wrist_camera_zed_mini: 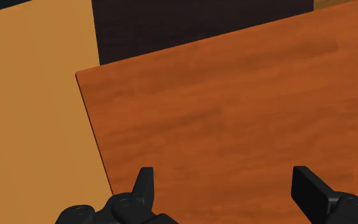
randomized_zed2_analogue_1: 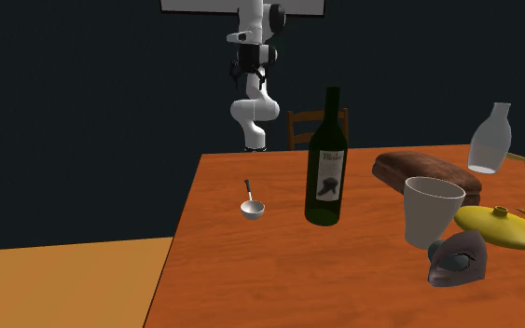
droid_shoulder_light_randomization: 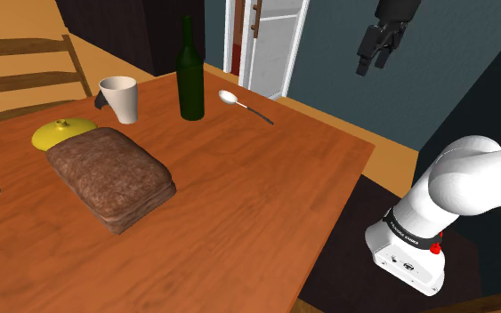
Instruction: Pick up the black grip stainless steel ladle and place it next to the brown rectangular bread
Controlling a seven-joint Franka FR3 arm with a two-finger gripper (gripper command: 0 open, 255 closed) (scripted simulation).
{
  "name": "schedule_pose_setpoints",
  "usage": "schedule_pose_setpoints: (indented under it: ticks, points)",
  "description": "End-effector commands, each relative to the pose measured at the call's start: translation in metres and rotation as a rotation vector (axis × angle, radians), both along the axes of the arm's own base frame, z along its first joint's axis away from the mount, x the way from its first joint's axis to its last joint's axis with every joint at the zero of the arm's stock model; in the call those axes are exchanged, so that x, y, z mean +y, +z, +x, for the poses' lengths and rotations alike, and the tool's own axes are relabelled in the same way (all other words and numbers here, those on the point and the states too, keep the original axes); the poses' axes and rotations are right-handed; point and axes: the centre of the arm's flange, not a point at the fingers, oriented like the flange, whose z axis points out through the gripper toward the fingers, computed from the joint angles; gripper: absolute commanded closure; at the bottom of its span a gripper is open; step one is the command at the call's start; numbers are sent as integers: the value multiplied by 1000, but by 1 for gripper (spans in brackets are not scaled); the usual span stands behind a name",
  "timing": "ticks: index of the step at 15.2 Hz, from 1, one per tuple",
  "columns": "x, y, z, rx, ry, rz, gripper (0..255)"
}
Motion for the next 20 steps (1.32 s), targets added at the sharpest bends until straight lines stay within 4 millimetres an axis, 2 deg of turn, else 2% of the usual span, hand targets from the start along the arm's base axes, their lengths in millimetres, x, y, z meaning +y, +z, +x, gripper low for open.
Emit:
schedule_pose_setpoints:
  ticks: [1, 20]
  points:
    - [0, 0, 0, 0, 0, 0, 0]
    - [16, -132, 208, -26, 123, -29, 0]
